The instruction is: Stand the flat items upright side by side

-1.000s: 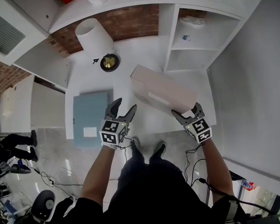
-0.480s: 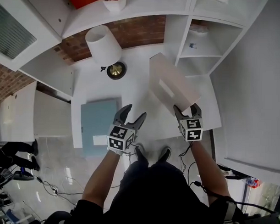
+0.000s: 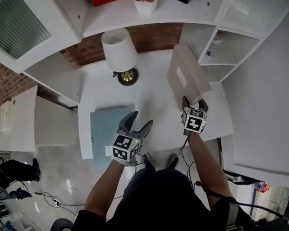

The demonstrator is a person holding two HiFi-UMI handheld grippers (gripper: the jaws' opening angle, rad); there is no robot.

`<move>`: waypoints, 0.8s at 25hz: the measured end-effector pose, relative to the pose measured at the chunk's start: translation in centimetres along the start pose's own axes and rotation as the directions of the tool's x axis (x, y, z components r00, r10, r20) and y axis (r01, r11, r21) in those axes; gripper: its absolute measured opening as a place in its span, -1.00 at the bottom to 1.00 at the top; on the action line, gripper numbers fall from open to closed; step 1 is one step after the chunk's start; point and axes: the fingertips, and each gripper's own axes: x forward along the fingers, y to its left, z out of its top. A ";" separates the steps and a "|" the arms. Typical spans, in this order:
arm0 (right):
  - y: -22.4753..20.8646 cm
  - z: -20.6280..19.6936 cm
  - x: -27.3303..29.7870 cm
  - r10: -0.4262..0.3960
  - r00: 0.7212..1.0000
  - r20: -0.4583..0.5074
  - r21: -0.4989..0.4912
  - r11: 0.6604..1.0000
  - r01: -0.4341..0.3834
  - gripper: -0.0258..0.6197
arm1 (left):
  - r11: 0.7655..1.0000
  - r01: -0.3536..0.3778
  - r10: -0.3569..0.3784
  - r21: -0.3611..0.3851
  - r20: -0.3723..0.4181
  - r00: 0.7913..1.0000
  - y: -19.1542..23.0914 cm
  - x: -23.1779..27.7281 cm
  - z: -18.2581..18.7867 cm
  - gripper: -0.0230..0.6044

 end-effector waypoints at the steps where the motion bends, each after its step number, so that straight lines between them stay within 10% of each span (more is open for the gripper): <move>1: 0.2 0.3 0.6 -0.016 1.000 -0.001 0.011 1.000 0.016 0.05 | 1.000 0.004 -0.004 -0.003 0.002 1.000 0.3 -0.2 0.0 0.01; 20: 0.5 6.3 9.0 -0.148 0.989 0.009 0.048 0.988 0.147 0.06 | 0.999 -0.035 0.035 -0.028 -0.001 0.999 6.0 -2.1 0.1 0.01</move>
